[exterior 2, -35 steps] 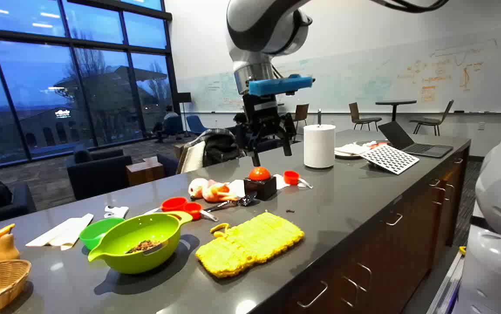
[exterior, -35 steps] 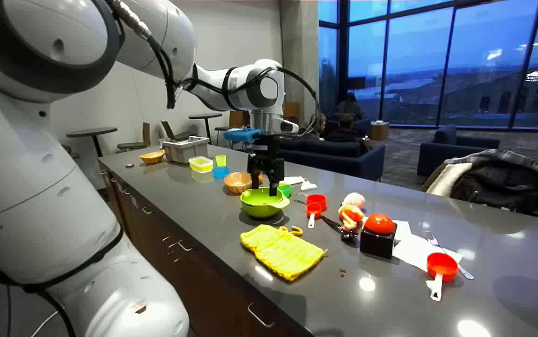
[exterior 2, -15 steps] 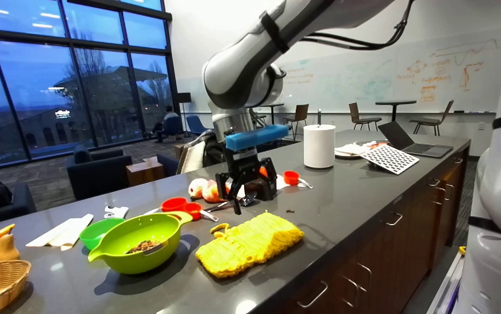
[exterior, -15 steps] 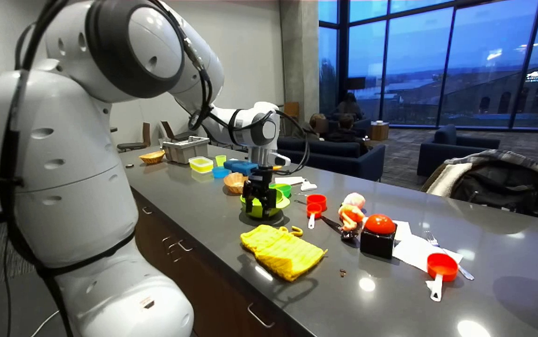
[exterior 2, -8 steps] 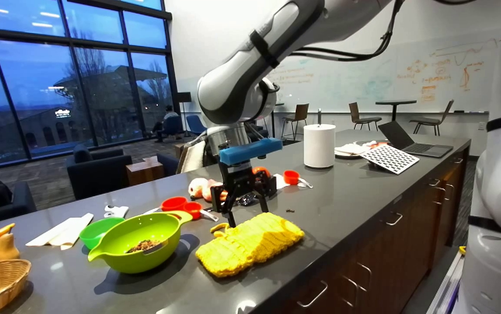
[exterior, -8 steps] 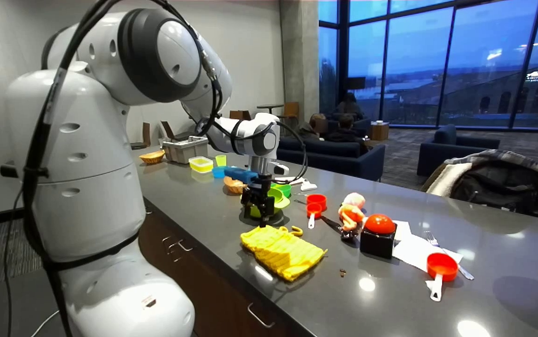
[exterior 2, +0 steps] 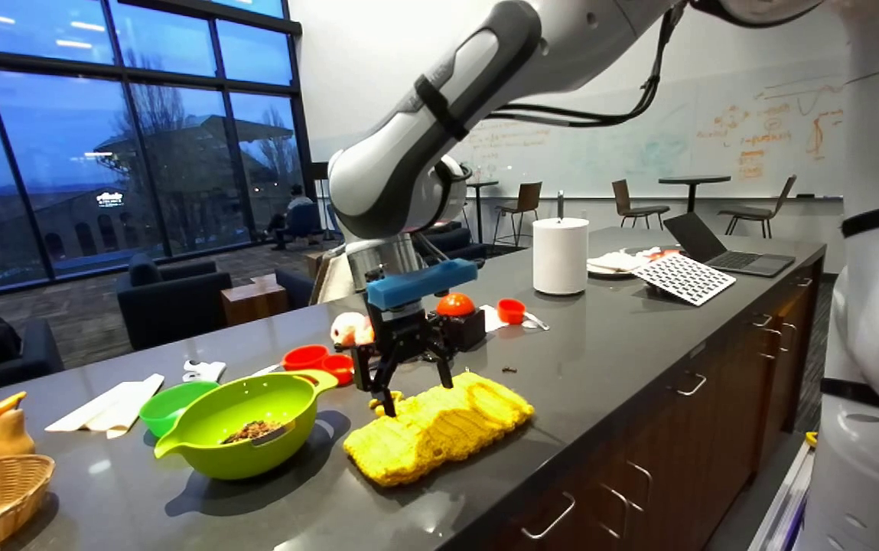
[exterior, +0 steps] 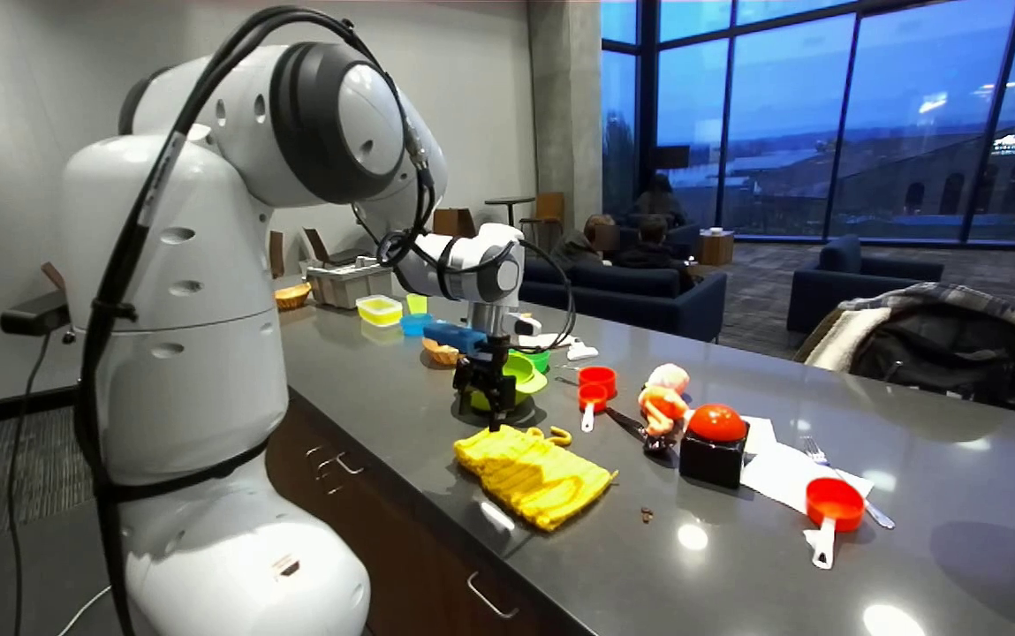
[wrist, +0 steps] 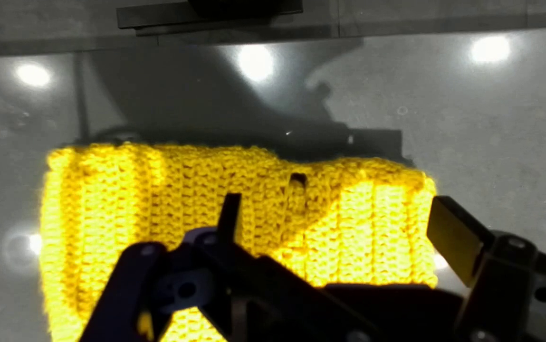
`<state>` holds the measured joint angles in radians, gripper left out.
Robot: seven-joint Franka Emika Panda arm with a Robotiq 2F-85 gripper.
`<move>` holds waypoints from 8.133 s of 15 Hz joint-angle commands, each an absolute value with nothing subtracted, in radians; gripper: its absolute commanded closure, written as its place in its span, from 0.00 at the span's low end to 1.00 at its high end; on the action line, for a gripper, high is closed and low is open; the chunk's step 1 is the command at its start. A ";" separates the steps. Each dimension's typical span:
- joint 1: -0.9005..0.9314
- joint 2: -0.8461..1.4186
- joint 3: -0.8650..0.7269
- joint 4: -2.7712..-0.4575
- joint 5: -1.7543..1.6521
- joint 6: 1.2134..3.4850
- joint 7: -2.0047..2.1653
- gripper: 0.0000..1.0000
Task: Fold the yellow object, then move it to the right
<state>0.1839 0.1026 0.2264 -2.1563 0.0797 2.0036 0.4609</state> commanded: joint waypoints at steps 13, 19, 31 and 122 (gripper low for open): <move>0.280 0.434 0.204 -1.922 0.101 2.115 0.421 0.00; 0.290 0.484 0.199 -1.883 0.101 2.111 0.407 0.00; 0.314 0.490 0.187 -1.827 0.066 2.063 0.402 0.69; 0.291 0.463 0.113 -1.887 -0.171 1.816 0.421 1.00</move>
